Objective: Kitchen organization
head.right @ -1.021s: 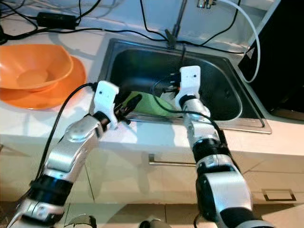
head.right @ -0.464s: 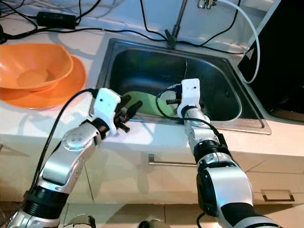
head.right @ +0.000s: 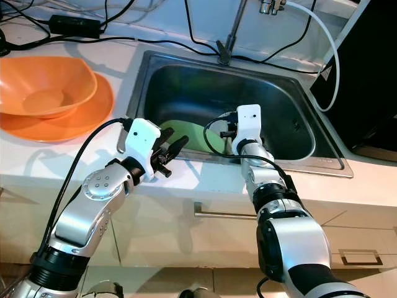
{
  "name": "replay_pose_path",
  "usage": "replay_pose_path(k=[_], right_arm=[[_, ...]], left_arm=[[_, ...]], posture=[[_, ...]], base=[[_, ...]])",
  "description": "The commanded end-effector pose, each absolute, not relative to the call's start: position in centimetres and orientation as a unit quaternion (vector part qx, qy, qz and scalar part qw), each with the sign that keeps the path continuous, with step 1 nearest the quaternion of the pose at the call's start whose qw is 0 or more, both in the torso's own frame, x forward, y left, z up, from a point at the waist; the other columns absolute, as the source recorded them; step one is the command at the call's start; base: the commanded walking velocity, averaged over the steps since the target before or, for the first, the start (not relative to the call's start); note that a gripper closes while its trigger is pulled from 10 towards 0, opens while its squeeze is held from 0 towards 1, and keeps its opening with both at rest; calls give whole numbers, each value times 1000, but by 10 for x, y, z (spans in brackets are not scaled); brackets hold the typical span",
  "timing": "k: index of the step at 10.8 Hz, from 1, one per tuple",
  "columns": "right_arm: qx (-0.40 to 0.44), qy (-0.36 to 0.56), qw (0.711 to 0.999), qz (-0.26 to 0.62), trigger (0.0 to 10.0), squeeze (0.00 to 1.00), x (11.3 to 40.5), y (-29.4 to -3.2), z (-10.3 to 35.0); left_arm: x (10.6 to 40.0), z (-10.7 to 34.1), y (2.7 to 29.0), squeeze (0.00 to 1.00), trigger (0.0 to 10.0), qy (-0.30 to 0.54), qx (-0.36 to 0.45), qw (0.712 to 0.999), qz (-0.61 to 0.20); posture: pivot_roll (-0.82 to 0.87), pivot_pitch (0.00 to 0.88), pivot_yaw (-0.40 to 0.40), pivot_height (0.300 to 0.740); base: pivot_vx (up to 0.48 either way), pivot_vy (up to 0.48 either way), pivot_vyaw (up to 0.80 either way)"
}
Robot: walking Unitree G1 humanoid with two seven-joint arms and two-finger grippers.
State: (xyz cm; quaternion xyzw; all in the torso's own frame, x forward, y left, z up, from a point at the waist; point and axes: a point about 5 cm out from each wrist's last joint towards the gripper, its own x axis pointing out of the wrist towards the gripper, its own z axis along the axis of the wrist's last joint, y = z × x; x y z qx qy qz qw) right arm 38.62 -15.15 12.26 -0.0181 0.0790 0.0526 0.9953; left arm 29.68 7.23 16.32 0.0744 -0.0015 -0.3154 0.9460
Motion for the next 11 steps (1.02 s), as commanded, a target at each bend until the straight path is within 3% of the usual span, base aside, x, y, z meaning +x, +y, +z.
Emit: replay_pose_path(k=[1,4,7,10,11], right_arm=[[-20,110,993,46,10000,0,381,-155,109],[-16,92,995,44,10000,0,384,-155,116],[-6,-11,998,64,10000,0,392,-152,152],[3,-90,993,71,10000,0,376,-155,167],[6,-109,991,75,10000,0,359,-156,167]], left_arm=[[293,157,68,0,10000,14,75,942,-326],[293,157,67,0,10000,14,75,942,-326],[298,158,69,0,10000,0,75,950,-303],[306,161,71,0,10000,-18,79,957,-278],[309,162,74,0,10000,-26,84,960,-265]], posture=[[41,68,-206,719],[35,67,-202,719],[1,75,-198,719],[-31,72,-187,719],[-41,71,-180,719]], base=[[0,0,0],[0,0,0],[0,0,0],[0,0,0],[0,0,0]])
